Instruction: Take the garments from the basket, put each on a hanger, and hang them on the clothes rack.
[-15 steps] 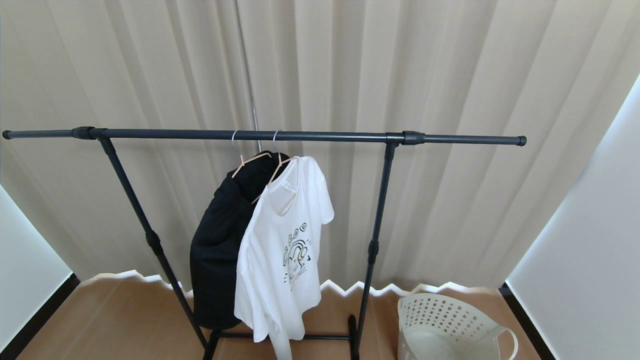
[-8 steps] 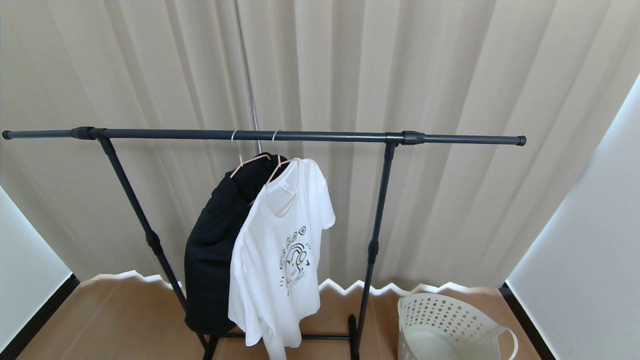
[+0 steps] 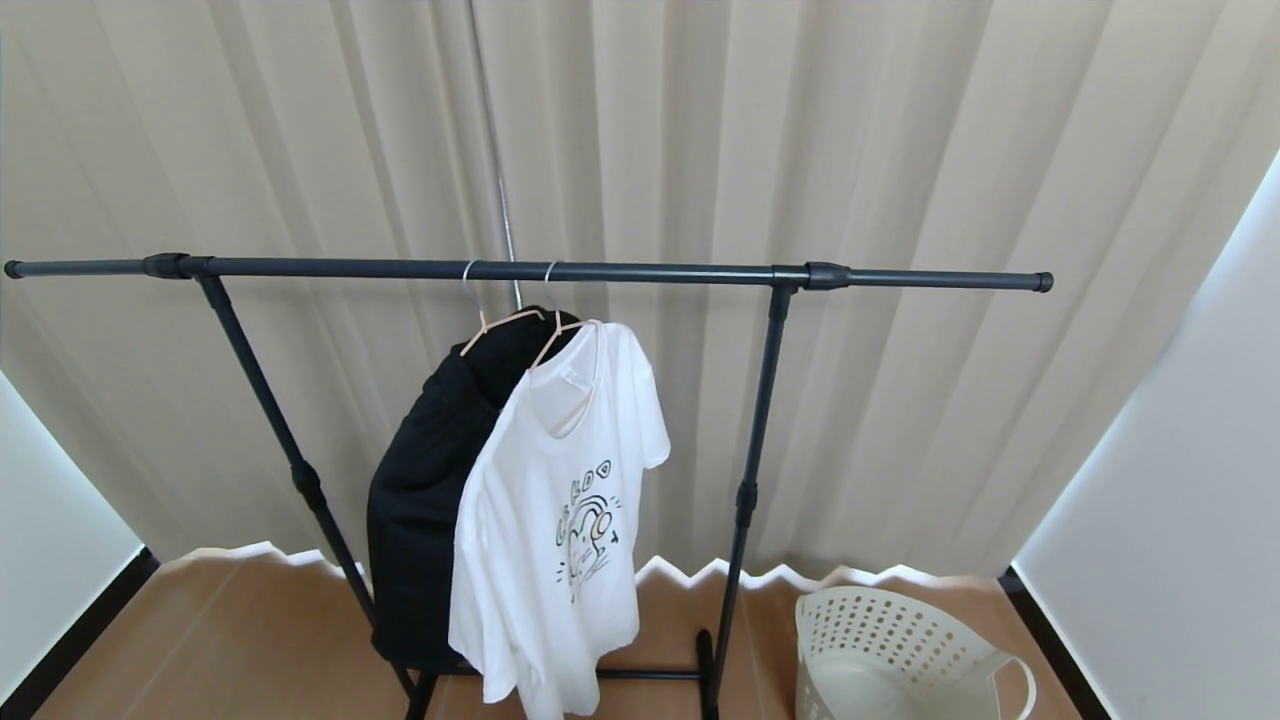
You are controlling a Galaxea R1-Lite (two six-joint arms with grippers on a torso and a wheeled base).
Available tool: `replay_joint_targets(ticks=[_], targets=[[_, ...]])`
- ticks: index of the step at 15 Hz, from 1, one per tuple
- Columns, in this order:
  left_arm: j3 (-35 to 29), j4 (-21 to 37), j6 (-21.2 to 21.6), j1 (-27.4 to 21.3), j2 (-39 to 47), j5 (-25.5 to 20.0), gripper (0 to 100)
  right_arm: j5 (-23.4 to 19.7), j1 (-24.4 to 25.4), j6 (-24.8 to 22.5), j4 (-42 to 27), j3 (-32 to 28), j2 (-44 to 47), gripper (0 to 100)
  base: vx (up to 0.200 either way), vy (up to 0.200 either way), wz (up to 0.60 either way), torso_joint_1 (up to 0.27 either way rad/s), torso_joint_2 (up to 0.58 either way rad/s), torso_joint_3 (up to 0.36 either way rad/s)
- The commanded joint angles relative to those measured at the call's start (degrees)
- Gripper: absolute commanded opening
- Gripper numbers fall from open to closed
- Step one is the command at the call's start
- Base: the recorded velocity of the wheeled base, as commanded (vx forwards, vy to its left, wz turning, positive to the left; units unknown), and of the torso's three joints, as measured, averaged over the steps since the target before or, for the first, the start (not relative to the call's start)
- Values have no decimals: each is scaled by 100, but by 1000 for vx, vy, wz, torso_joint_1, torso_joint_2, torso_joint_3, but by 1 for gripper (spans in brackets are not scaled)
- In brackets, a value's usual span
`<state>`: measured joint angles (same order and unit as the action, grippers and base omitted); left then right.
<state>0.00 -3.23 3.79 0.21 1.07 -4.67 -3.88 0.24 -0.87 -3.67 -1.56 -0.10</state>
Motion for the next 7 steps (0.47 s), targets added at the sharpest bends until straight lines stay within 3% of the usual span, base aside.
replay_joint_targets(ticks=[1,7], targets=[[0,-37,-54,-21,-107,335,100,1,2,7,-2,-2,10,100,0,0,0,0,0,0],[0,-64,-133,-21,-107,370,100,27,2,104,-2,-11,10,100,0,0,0,0,0,0]])
